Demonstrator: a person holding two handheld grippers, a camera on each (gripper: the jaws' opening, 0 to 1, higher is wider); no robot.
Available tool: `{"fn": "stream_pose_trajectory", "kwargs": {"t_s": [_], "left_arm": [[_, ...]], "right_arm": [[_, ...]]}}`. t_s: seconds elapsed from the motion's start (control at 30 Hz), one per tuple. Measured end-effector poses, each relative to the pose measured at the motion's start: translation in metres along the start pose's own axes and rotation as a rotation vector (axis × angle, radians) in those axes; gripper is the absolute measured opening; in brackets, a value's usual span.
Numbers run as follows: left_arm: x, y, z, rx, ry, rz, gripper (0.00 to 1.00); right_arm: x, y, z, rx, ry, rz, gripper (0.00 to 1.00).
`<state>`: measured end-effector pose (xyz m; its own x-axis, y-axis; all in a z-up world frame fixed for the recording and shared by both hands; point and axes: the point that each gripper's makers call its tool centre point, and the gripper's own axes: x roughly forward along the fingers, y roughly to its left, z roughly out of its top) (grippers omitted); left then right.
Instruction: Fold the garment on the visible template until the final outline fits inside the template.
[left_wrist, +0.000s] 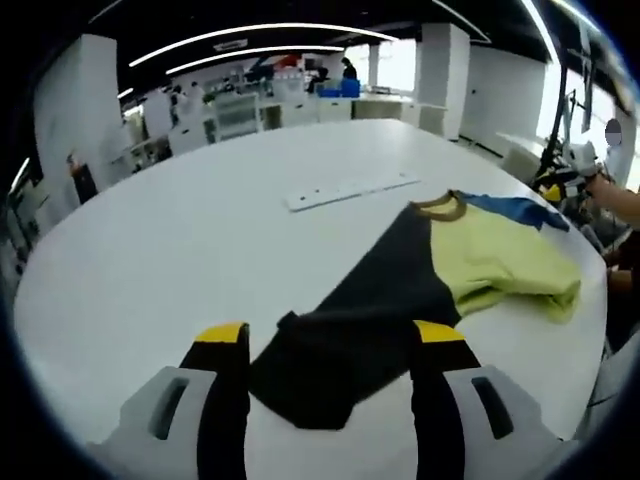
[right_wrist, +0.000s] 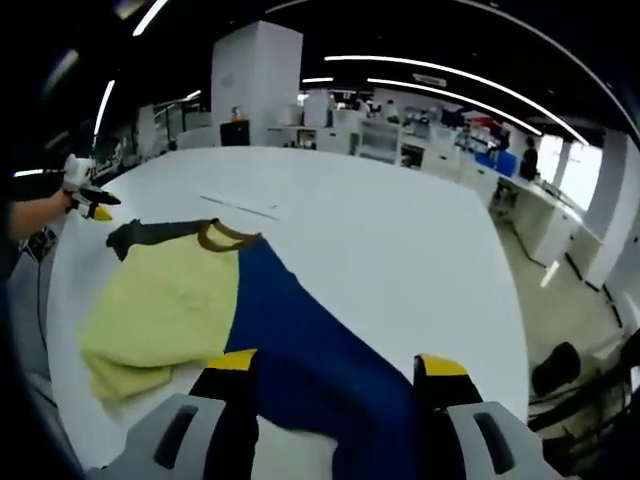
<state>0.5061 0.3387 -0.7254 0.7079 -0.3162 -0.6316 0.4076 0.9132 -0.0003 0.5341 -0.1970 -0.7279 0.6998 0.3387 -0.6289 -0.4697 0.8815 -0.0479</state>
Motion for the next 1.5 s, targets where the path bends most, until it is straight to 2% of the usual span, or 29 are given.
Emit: {"fn": "stream_pose_trajectory", "kwargs": {"t_s": [0.13,0.23,0.5,1.07,1.27,1.5], "left_arm": [[-0.005,-0.009,-0.006,0.006,0.006,-0.013,0.60],[-0.011,-0.016,-0.006,-0.015,-0.014,-0.028,0.60],[-0.017,-0.040,-0.013,0.003,-0.013,-0.067,0.59],[-0.021,-0.074,-0.023,-0.015,-0.034,-0.132,0.55],[-0.020,-0.090,-0.030,-0.007,-0.024,-0.163,0.54],[-0.019,-0.100,-0.035,0.004,-0.013,-0.186,0.52]], "right_arm": [[-0.005,0.010,0.001,-0.007,-0.010,0.013,0.60],[-0.012,0.021,0.005,-0.039,-0.024,0.023,0.60],[-0.021,0.041,0.007,-0.035,-0.053,0.061,0.60],[-0.028,0.064,-0.001,-0.037,-0.073,0.111,0.58],[-0.029,0.074,-0.006,-0.055,-0.067,0.130,0.58],[-0.031,0.086,-0.010,-0.058,-0.068,0.157,0.56]]}}
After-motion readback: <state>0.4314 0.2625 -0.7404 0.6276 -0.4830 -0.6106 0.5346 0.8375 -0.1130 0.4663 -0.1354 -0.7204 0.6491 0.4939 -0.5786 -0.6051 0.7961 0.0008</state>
